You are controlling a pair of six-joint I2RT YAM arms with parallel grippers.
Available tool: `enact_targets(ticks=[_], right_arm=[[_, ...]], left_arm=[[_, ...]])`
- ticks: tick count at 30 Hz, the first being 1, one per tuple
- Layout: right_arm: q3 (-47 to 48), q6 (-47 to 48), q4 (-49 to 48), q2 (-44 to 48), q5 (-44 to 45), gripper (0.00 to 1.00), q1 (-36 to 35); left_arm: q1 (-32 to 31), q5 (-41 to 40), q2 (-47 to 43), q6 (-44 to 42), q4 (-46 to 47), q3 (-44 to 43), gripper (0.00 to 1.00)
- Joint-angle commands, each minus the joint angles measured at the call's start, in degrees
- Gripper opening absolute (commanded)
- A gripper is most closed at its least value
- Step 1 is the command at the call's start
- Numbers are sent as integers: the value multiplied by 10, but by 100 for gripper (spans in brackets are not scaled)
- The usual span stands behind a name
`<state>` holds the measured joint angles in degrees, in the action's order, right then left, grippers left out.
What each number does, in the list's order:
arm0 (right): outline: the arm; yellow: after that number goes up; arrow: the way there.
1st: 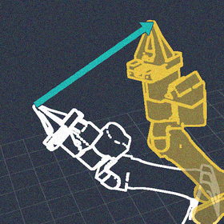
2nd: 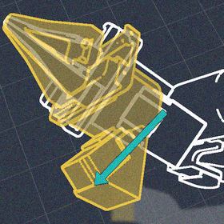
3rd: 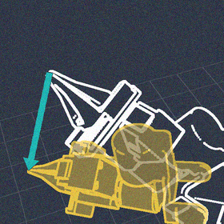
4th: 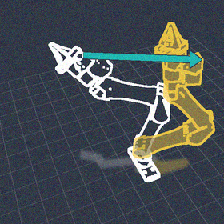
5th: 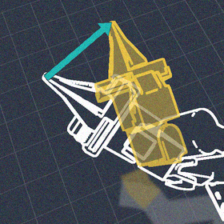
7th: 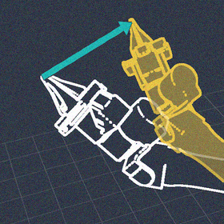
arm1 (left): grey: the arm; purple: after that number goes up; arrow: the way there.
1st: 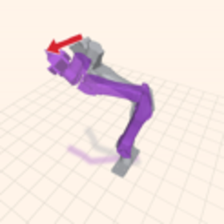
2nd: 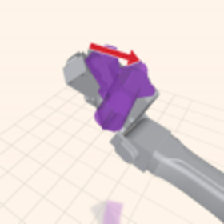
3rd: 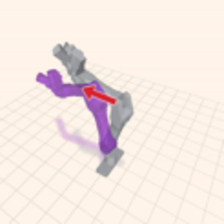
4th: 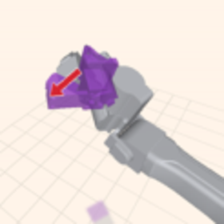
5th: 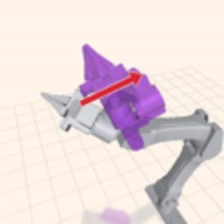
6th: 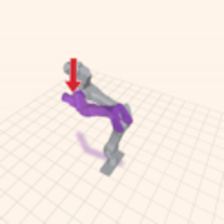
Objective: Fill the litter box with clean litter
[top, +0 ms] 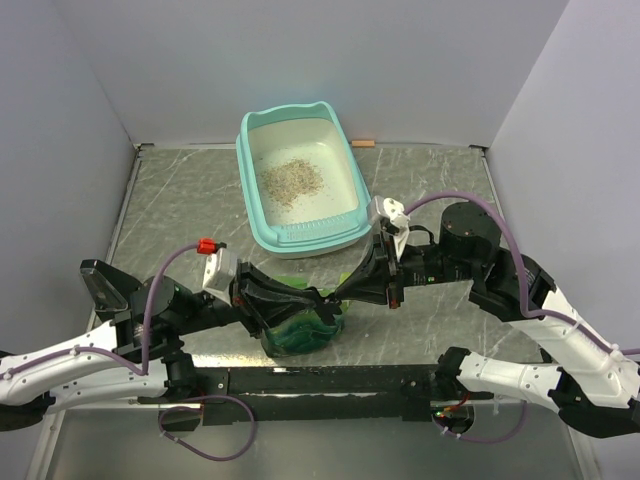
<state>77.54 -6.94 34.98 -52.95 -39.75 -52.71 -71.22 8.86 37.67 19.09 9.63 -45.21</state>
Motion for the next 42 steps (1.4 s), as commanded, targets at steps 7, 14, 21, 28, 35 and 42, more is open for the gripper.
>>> enact_targets(ticks=[7,14,21,28,35,42], right_arm=[[-5,-15,-51,6,-16,0,-6],[1,-11,-34,14,22,60,-6],[8,24,-10,41,32,79,-6],[-15,29,-28,30,-23,80,-7],[-19,18,-57,-6,-32,80,-7],[-25,6,-81,-24,-48,80,-6]], left_arm=[[2,34,-1,-5,50,5,1],[1,20,-12,-7,24,-1,1],[2,8,-22,-5,3,-3,1],[2,4,-23,-3,-8,-9,1],[2,7,-24,-4,-10,-12,1],[1,3,-31,-3,-15,-14,1]])
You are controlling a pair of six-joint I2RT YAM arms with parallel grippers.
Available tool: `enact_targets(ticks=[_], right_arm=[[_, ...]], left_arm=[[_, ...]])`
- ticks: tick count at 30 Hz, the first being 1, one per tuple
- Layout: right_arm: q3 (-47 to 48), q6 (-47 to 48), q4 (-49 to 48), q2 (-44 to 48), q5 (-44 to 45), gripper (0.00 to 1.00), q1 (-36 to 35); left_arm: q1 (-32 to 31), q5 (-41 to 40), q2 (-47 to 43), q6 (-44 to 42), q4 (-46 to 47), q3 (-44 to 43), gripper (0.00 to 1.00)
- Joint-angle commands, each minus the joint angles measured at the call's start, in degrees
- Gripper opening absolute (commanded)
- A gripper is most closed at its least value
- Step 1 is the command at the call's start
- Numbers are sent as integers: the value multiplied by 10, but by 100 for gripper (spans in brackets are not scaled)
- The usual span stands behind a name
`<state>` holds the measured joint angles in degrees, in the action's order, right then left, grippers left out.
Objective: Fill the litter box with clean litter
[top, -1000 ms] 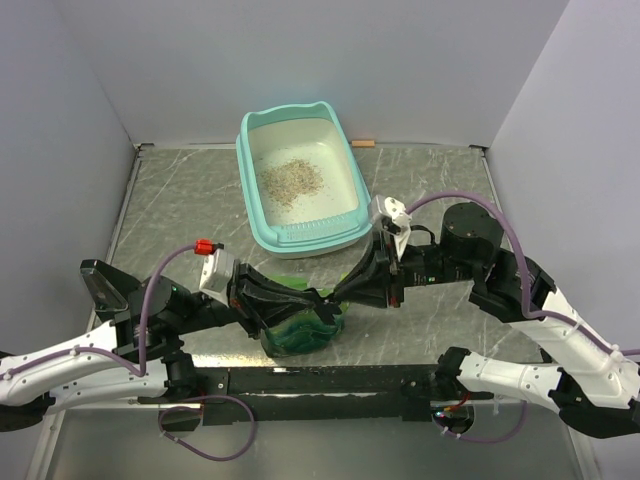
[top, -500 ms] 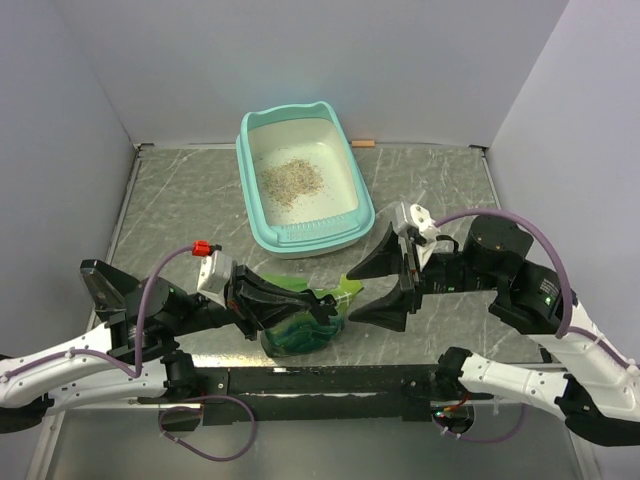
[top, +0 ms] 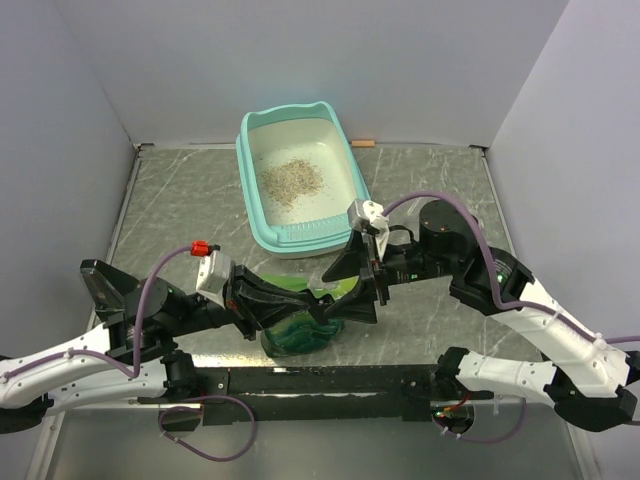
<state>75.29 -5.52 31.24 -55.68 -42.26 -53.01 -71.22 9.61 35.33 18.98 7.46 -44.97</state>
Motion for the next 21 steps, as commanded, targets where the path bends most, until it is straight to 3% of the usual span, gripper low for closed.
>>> enact_targets(ticks=[1,21], right_arm=[[-4,-9,-46,2,-25,80,-4],[-30,-16,-59,17,-34,76,-8]], left_arm=[[1,-6,-8,-3,5,-16,1],[2,-20,0,0,12,-17,1]])
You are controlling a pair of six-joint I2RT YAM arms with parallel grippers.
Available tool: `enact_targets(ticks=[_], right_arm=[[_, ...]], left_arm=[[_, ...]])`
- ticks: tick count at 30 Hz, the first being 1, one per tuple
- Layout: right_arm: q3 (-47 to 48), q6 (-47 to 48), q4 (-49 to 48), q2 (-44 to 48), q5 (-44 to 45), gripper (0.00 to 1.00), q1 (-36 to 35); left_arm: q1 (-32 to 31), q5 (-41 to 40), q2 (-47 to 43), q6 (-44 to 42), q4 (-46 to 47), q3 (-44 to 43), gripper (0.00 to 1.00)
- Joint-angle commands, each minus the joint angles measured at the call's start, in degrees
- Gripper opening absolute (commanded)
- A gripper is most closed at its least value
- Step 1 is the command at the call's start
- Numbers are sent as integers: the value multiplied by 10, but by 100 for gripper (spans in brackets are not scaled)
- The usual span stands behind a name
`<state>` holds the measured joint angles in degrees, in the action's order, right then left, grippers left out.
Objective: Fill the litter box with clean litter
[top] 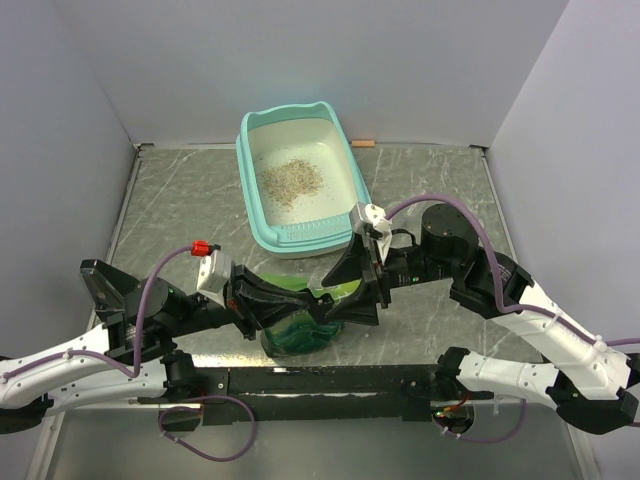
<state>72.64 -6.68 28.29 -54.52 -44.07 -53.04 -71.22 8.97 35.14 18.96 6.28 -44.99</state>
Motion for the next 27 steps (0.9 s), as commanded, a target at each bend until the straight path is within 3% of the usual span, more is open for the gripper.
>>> enact_targets(ticks=[1,5,8,10,11,12,13,18,23,27], right_arm=[[-3,-5,-32,6,-15,76,-8],[-4,-5,-36,6,-15,75,-11],[-2,-5,-37,2,-18,63,-15],[-1,-3,-35,-5,-5,16,-21],[-6,-7,-37,-5,9,0,-21],[-10,-6,-39,-3,15,0,-20],[-14,-5,-40,-1,25,0,-20],[-22,-11,-46,20,46,0,-22],[-2,-4,-23,25,73,0,-21],[21,20,26,28,121,0,-19]], left_arm=[[1,-13,1,0,25,-17,1],[2,-15,5,-1,22,-20,1],[2,-19,7,0,23,-20,3],[2,-19,8,1,28,-18,13],[2,-19,7,1,29,-17,18],[2,-18,8,3,30,-17,32],[2,-12,7,3,31,-17,37],[1,2,-8,-7,17,-26,55],[1,-10,-18,-26,-29,-39,57],[2,-74,-18,-42,-93,-48,59]])
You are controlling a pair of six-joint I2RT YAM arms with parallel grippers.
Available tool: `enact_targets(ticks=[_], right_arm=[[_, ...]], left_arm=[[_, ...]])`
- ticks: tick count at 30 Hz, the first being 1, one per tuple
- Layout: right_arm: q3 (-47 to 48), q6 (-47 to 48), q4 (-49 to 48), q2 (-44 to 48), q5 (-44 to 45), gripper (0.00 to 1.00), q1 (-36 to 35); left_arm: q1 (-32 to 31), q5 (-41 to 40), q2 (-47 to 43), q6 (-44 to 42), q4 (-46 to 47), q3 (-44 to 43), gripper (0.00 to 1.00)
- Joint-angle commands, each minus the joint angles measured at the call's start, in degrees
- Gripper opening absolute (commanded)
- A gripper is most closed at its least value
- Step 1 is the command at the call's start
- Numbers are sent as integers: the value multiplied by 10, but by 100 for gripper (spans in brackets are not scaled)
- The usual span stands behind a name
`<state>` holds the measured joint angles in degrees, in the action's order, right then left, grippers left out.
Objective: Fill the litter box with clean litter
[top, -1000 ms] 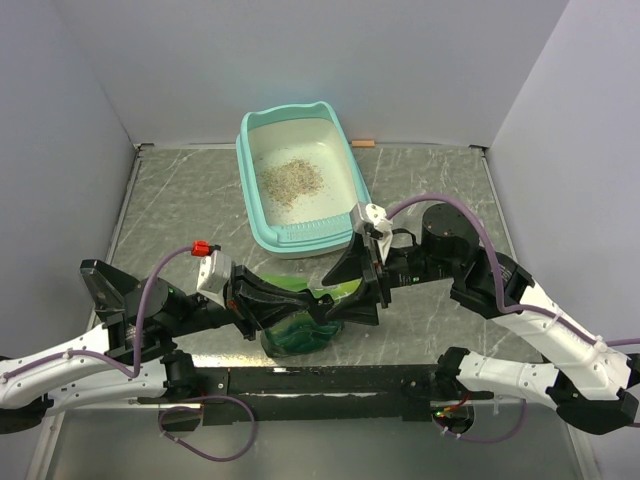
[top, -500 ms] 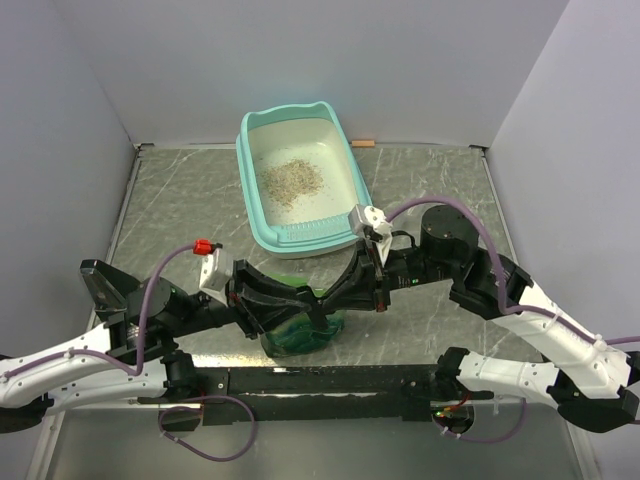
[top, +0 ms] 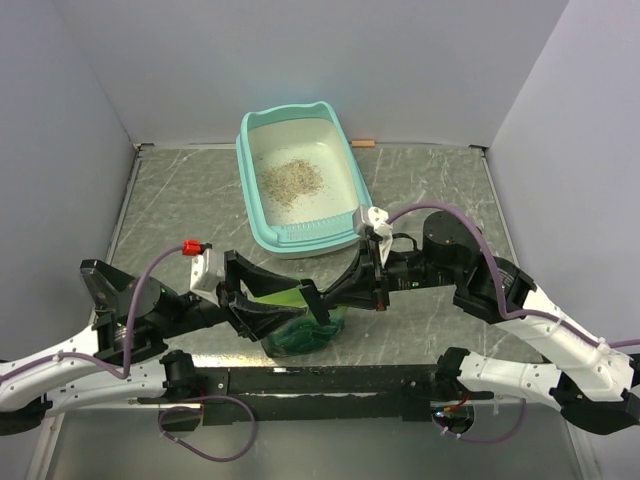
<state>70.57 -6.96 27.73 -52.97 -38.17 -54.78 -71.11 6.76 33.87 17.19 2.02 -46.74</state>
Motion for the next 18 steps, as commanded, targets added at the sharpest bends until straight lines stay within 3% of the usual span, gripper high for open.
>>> enact_targets(ticks=[1,10,18], right_arm=[[47,38,57,12,73,0,-1],[33,85,137,24,143,0,63],[4,100,166,21,206,0,88]], left_arm=[[1,-64,-5,-29,-81,-34,58],[1,-187,53,-87,-237,-88,59],[1,-200,175,-116,-364,-129,59]])
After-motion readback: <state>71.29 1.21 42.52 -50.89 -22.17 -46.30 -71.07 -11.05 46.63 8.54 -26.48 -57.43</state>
